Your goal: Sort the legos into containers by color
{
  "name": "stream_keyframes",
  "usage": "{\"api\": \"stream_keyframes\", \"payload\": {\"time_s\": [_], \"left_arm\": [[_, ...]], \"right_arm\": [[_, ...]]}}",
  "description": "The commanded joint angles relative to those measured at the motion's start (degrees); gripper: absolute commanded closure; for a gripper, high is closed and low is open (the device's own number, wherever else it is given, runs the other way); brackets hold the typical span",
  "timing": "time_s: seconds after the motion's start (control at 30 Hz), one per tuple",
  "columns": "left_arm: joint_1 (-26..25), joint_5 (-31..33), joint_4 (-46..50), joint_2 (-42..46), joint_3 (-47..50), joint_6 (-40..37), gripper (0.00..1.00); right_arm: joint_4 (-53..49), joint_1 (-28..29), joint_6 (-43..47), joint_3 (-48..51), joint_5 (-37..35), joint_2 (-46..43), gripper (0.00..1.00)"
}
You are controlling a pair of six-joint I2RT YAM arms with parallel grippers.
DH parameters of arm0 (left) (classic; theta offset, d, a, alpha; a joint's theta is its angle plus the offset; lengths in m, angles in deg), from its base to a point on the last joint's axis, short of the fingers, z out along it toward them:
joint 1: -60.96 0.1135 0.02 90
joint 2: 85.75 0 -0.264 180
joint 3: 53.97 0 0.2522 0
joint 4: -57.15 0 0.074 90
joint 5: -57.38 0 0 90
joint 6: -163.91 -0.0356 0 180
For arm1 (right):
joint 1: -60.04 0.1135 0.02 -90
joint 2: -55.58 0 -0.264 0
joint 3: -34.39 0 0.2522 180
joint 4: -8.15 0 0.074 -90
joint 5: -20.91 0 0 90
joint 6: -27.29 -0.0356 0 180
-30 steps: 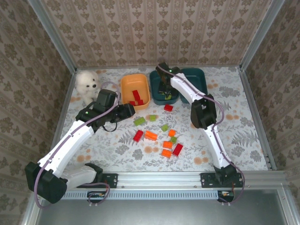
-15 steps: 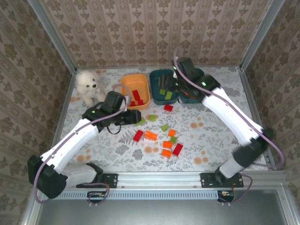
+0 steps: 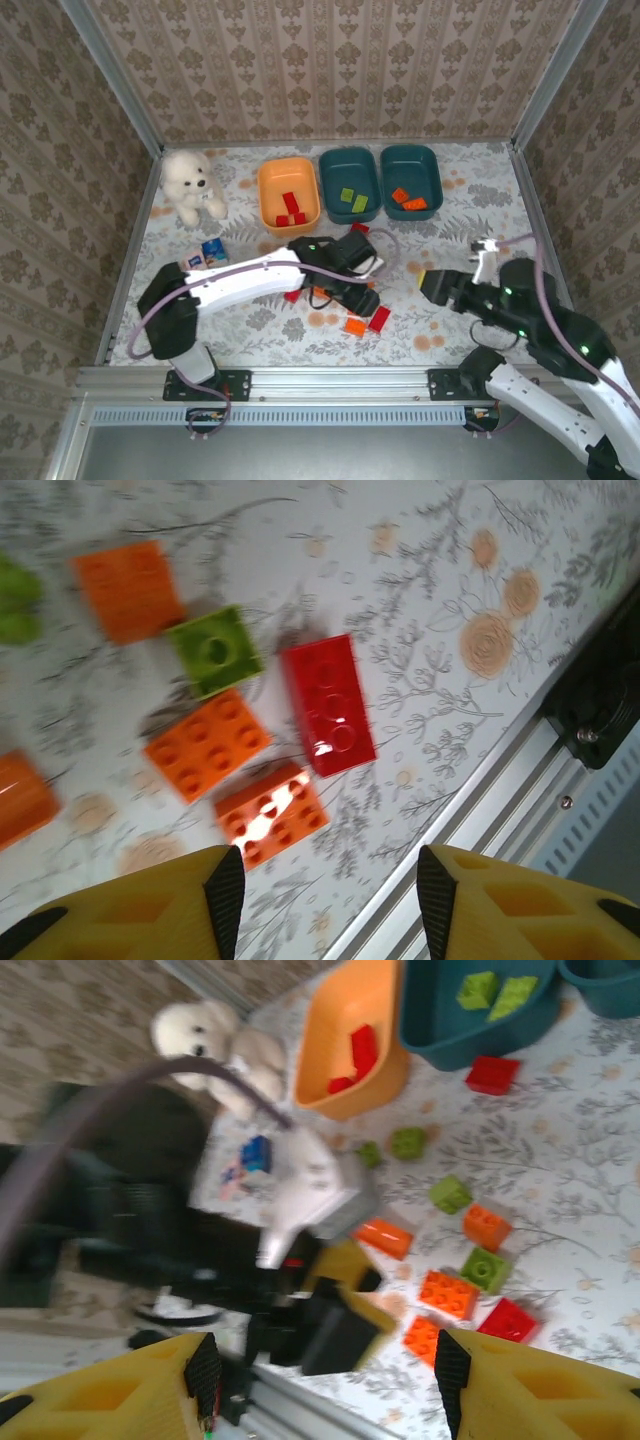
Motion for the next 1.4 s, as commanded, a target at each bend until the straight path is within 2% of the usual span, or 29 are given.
{"api": "stream_keyframes", "payload": {"time_s": [0.0, 0.13, 0.43, 1.03, 1.37], "left_arm": [[-3.1, 0.4, 3.2, -5.5, -4.7, -0.8, 0.49], [-5.1, 2.7, 6.3, -12.3, -9.7, 1.0, 0.49], [-5.4, 6.5, 10.5, -21.1, -16.8, 4.3, 0.50], [-5.9, 8.1, 14.7, -28.7, -22.7, 5.6, 0.50], [-6.5, 11.1, 15.6, -26.3, -24.4, 6.1, 0.50]], "right_arm": [[-5.7, 0.3, -2.6, -2.1, 3.5, -1.7, 0.38], [-6.6, 0.3, -1.4, -4.6, 4.1, -2.0, 0.37], [-7.4, 0.3, -1.4, -5.9, 6.3, -2.6, 0.36], [-6.6, 0.3, -0.6, -9.1, 5.2, 0.3, 0.35], [-5.8, 0.3, -1.0, -8.4, 5.0, 1.1, 0.35]]}}
